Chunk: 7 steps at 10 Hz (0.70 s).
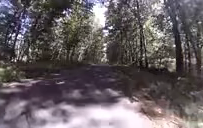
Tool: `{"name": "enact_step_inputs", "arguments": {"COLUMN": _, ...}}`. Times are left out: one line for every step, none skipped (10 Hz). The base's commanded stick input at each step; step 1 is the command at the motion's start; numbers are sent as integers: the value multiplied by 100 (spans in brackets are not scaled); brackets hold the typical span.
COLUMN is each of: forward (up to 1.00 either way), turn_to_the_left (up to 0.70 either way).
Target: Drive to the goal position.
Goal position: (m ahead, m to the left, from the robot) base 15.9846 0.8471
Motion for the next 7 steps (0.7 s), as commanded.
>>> {"name": "enact_step_inputs", "arguments": {"forward": 45, "turn_to_the_left": 0}}
{"name": "enact_step_inputs", "arguments": {"forward": 45, "turn_to_the_left": 0}}
{"name": "enact_step_inputs", "arguments": {"forward": 45, "turn_to_the_left": 0}}
{"name": "enact_step_inputs", "arguments": {"forward": 45, "turn_to_the_left": 0}}
{"name": "enact_step_inputs", "arguments": {"forward": 45, "turn_to_the_left": 0}}
{"name": "enact_step_inputs", "arguments": {"forward": 45, "turn_to_the_left": 0}}
{"name": "enact_step_inputs", "arguments": {"forward": 45, "turn_to_the_left": 0}}
